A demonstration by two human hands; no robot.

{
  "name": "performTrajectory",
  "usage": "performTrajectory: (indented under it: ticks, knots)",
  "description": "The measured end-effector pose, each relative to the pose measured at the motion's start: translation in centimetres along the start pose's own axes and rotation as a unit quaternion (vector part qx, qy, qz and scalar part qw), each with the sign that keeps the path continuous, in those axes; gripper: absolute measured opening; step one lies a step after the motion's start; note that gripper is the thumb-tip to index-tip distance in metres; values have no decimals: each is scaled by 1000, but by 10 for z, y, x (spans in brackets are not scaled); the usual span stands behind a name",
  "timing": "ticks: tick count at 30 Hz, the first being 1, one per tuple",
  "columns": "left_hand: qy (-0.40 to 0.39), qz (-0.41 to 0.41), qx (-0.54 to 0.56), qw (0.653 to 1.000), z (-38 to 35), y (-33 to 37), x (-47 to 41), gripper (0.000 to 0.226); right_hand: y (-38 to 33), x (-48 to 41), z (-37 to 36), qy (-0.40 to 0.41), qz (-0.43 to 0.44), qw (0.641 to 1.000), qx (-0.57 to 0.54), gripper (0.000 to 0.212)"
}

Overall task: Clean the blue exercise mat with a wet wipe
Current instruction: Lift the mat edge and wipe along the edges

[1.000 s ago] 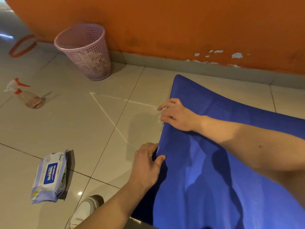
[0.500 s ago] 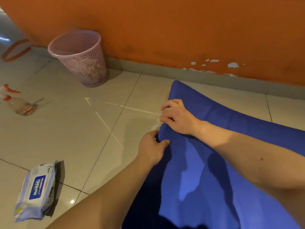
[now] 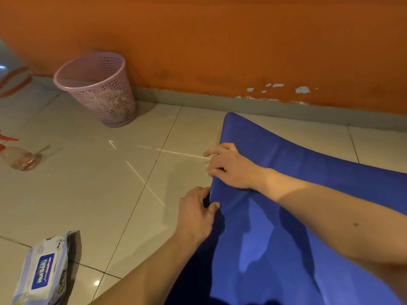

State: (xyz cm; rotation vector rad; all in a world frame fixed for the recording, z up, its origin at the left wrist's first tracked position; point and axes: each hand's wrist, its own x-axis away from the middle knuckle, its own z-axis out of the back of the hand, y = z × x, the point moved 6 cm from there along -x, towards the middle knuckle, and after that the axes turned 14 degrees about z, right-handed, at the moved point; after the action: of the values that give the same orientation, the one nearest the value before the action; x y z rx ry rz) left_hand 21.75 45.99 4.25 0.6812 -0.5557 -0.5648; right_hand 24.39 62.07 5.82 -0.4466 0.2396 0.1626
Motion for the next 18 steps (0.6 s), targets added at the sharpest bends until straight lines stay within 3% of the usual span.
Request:
performTrajectory:
  ticks: [3,7,10,15,18]
  knots:
    - [8,-26,11,1000,0,4,7,18,19,-7,19,2,-26,999,18,29]
    - [10,-36,14,999,1,6,12,26,50,-20,46,1,-137,989,59,32]
    - [1,-3,-2,1000,2,0,9,26,54,-23,44,5,-127,989,75,32]
    - [-50,57,33,997,-2,28,-17,11,47,-12,56,98,-92,984,120,38]
    - [-43,58,39,997,-9,54,-48,12,44,-10,55,79,-73,987,121,36]
